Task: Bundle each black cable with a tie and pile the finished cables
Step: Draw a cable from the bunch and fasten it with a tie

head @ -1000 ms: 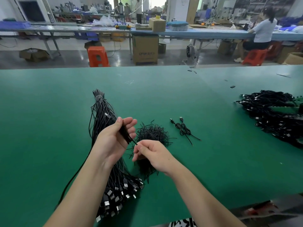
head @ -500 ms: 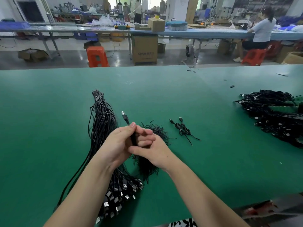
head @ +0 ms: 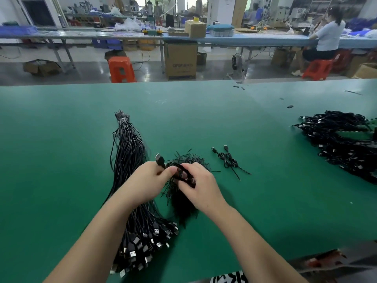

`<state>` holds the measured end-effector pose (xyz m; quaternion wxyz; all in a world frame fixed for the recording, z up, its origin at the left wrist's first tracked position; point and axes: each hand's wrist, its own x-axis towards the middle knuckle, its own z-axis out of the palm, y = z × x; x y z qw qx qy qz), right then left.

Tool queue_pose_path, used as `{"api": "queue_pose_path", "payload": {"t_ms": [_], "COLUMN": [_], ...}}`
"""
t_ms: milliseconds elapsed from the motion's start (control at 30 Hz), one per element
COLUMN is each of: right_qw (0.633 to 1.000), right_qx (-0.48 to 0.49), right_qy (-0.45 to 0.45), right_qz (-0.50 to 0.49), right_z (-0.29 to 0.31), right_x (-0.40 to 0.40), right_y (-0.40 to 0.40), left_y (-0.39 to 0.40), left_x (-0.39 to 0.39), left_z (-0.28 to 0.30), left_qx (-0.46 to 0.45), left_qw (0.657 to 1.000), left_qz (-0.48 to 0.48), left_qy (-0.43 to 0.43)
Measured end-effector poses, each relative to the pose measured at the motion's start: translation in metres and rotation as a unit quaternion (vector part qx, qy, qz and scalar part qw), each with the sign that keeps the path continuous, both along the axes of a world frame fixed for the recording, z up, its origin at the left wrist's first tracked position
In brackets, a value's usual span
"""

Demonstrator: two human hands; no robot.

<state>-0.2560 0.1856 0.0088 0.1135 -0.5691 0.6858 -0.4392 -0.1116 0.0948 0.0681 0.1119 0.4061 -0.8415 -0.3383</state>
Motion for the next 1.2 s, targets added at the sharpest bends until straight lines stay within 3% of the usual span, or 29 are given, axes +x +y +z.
{"api": "queue_pose_path", "payload": {"t_ms": [100,200,467,533,633,800,900,1000,1033,1067,1133,1200], "right_qw": [0.995,0.994,0.993,0.992,0.983,0.96,0.951,0.948,0.951,0.954,0.961,0.963], "right_qx": [0.037,0.043,0.041,0.096,0.165,0.143,0.116,0.115,0.118,0.123,0.132,0.143], "right_qy": [0.091,0.095,0.115,0.085,-0.034,-0.221,-0.272,-0.289,-0.281,-0.268,-0.243,-0.226], "right_qz": [0.012,0.022,0.003,0.022,0.068,0.099,0.094,0.068,0.056,0.043,0.013,-0.012], "right_z": [0.0,0.003,0.0,0.0,0.001,-0.001,-0.004,-0.008,-0.009,-0.01,-0.012,-0.014], "right_x": [-0.002,0.002,0.001,0.003,0.006,0.01,0.013,0.008,0.004,0.0,-0.01,-0.018], "right_y": [-0.003,-0.004,-0.001,-0.003,-0.004,-0.001,-0.004,-0.007,-0.007,-0.007,-0.007,-0.006], "left_y": [0.008,0.011,0.001,0.0,-0.003,-0.015,-0.023,-0.034,-0.04,-0.048,-0.064,-0.073], "left_x": [-0.007,-0.01,-0.013,-0.017,-0.02,-0.018,-0.02,-0.016,-0.013,-0.01,-0.006,-0.005], "left_z": [-0.008,-0.009,-0.009,-0.009,-0.008,-0.004,-0.006,-0.014,-0.019,-0.026,-0.043,-0.063], "left_qx": [-0.102,-0.107,-0.09,-0.105,-0.11,-0.1,-0.043,0.161,0.186,0.168,0.035,-0.051], "left_qw": [0.994,0.991,0.992,0.992,0.993,0.991,0.993,0.972,0.967,0.974,0.999,0.995], "left_qz": [0.022,0.039,0.035,0.018,-0.021,-0.086,-0.097,-0.095,-0.087,-0.072,-0.022,0.029], "left_qy": [-0.015,0.074,0.087,0.068,0.044,0.019,0.052,0.144,0.149,0.13,0.013,-0.086]}}
